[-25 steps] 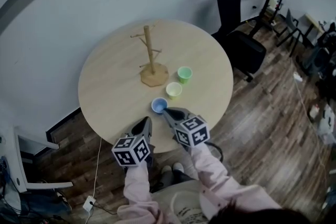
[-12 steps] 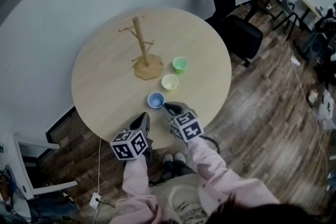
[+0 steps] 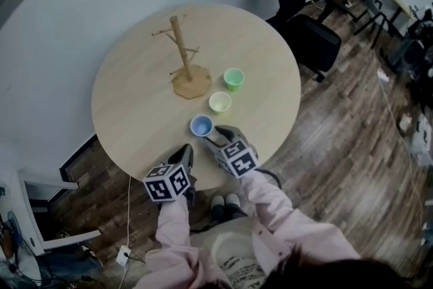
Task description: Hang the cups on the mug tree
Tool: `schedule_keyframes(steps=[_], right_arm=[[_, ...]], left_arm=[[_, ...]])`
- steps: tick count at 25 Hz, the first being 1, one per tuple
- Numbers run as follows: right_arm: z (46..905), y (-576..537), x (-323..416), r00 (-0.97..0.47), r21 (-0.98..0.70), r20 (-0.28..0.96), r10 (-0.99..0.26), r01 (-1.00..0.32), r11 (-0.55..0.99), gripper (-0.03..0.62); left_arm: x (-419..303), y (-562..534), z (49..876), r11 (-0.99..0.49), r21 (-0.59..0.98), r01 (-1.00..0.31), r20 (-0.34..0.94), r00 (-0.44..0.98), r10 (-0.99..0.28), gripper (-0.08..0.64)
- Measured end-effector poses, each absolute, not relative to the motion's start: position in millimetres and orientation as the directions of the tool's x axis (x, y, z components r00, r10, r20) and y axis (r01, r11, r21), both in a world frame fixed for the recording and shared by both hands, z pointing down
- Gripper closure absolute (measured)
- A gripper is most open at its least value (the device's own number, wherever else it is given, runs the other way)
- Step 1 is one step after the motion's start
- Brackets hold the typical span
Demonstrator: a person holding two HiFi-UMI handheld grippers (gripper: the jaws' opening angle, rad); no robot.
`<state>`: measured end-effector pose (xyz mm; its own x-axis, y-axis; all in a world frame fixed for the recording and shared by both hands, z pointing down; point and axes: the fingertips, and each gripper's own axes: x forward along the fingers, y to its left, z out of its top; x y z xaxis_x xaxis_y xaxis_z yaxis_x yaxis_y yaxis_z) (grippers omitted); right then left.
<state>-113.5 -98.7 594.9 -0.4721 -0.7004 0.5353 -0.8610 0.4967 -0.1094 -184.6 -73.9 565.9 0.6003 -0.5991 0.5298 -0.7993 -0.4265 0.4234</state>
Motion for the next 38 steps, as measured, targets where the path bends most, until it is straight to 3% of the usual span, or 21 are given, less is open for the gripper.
schedule_keyframes(steps=[6,19,27,29,38], right_arm=[[601,-109,-120,-0.478,-0.099,0.525,-0.704,-0.856,0.507,0.305],[617,-126,-135,-0.498,-0.077,0.52,-0.694,-0.837,0.542,0.227],[620,-135,-142,-0.503,-0.064,0.51,-0.698,-0.831,0.552,0.228],[619,-136,-144,-0.508,-0.067,0.506,-0.697,-0.829,0.555,0.289],[614,-140,-151,-0.538,-0.085,0.478,-0.694,-0.815,0.573,0.299]], left_arm=[[-188,-75,572,-0.419,0.419,-0.806,0.549,0.592,-0.59,0.545],[-194,-79,584,-0.395,0.416,-0.819,0.578,0.574,-0.581,0.545],[-197,-83,586,-0.384,0.414,-0.825,0.585,0.564,-0.583,0.545],[-198,-84,586,-0.38,0.413,-0.828,0.586,0.561,-0.585,0.545],[-202,-90,589,-0.362,0.414,-0.835,0.59,0.549,-0.592,0.545]])
